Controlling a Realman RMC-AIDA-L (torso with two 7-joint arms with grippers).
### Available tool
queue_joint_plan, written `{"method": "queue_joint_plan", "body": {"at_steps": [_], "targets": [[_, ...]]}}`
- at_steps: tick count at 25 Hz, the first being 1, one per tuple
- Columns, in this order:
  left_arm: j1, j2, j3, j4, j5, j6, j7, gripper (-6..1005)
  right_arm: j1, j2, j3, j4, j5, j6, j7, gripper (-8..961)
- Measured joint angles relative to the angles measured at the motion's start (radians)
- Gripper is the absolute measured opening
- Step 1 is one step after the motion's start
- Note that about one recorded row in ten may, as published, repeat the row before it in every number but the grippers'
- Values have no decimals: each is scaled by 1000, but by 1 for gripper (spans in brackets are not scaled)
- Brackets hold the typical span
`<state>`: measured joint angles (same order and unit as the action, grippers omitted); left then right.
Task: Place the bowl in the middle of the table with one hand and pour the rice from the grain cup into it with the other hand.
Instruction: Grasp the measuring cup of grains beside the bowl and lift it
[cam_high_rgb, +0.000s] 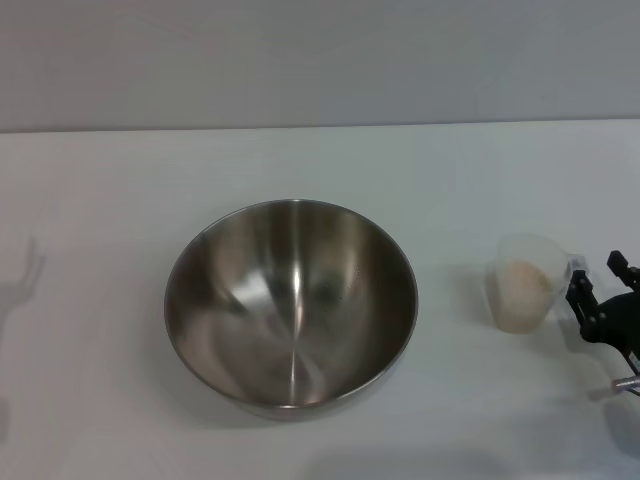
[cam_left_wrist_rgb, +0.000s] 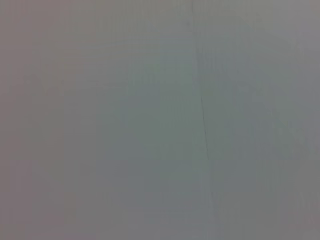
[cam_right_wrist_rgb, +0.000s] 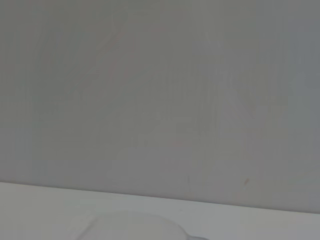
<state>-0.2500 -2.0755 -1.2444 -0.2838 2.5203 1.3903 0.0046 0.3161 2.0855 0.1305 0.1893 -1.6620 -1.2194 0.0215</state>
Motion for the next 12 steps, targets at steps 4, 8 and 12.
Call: {"method": "queue_joint_plan", "body": {"at_steps": [4, 8, 12], "targets": [[0, 0, 2, 2, 0, -1, 0, 869, 1, 0, -3, 2, -3, 0, 0, 494], [0, 0, 3, 7, 0, -1, 0, 869, 1, 1, -2, 3, -4, 0, 0, 412], [0, 0, 3, 9, 0, -1, 0, 869, 1, 2, -1, 5, -4, 0, 0, 407]]}}
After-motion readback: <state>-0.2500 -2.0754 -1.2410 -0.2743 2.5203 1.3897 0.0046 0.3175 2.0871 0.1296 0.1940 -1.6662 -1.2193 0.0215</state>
